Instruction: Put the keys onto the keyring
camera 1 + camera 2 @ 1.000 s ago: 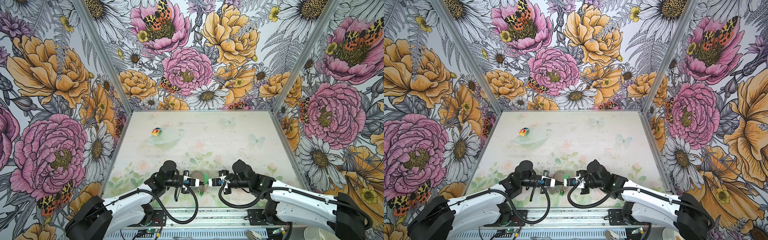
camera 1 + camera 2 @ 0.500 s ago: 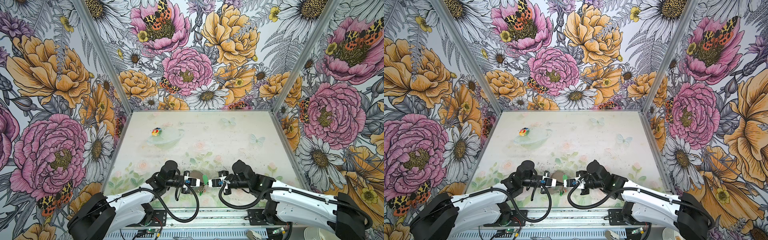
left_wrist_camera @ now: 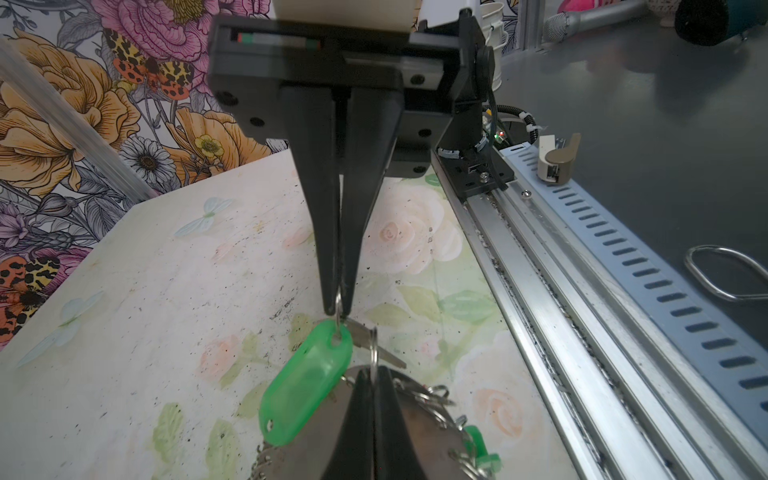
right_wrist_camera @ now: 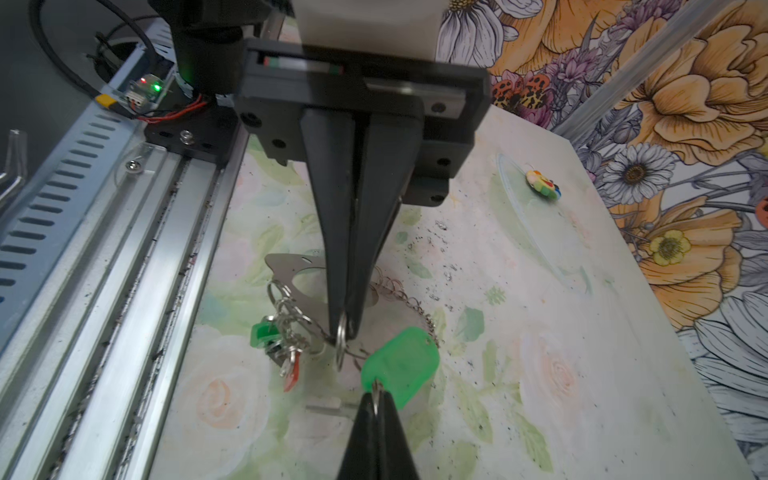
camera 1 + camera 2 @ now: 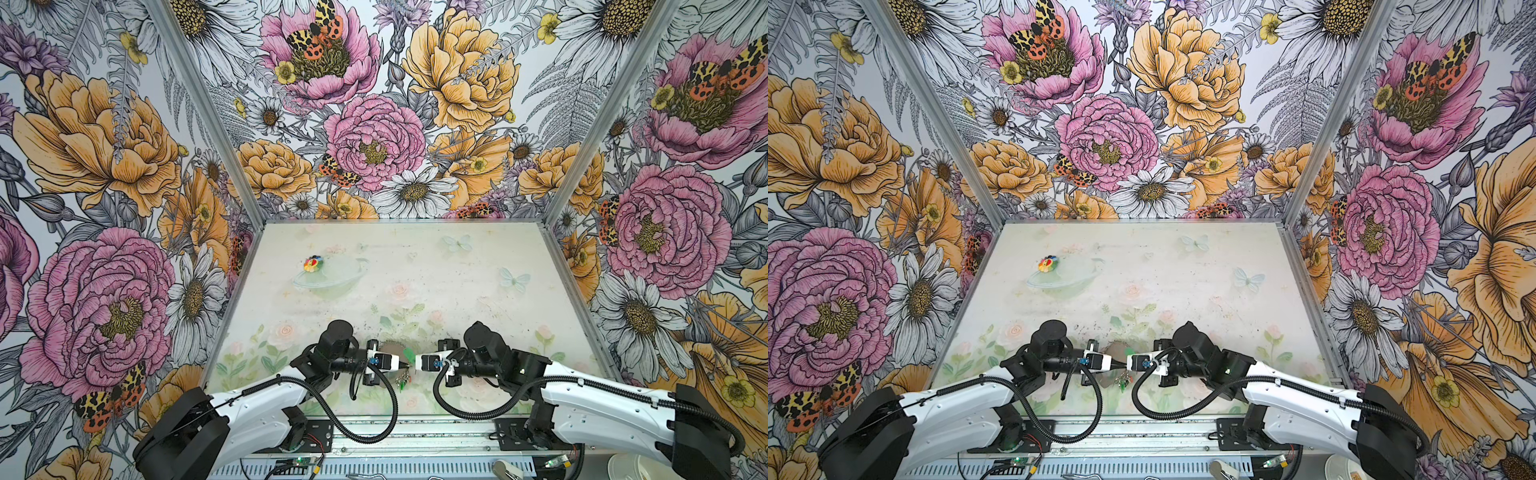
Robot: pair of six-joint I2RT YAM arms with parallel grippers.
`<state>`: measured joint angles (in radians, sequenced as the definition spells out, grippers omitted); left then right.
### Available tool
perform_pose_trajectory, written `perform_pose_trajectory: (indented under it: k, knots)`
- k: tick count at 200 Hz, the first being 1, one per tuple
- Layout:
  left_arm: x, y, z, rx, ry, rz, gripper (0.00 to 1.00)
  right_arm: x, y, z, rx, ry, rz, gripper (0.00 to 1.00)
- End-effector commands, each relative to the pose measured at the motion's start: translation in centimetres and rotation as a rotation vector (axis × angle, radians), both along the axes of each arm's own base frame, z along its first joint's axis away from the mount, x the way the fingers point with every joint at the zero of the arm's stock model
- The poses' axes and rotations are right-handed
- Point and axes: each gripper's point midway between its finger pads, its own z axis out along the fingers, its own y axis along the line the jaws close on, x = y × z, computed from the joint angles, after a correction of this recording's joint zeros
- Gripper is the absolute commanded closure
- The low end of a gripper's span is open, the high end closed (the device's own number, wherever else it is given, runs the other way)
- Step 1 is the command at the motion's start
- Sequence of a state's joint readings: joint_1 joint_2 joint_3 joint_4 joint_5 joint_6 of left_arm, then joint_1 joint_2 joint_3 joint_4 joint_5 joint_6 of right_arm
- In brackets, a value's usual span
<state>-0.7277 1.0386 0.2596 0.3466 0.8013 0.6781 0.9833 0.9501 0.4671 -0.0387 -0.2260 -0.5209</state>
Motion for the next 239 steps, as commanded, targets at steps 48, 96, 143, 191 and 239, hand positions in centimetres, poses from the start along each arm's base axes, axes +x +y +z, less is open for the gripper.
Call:
perform_pose_trajectory:
  k: [48, 96, 143, 191, 239]
  knots:
    - [1.1, 0.5, 1.3, -0.051, -0.062, 0.073, 1.00, 1.4, -0.6, 0.9, 0.010, -0.064, -0.088, 1.00]
    - [2.6, 0.7, 1.0, -0.041, -0.081, 0.151, 1.00, 4.7, -2.9, 5.1, 0.126, -0.197, -0.300, 1.00]
    - [1.2, 0.6, 1.3, -0.059, -0.059, 0.076, 1.00, 0.3, -0.1, 0.7, 0.026, -0.069, -0.017, 1.00]
    - [0.3, 0.2, 0.8, -0.040, -0.008, 0.009, 1.00, -1.8, 0.4, 1.4, 0.080, -0.039, 0.090, 1.00]
    - [-0.1, 0.0, 0.6, -0.031, 0.020, -0.016, 1.00, -2.7, 0.7, 1.2, 0.079, -0.011, 0.140, 1.00]
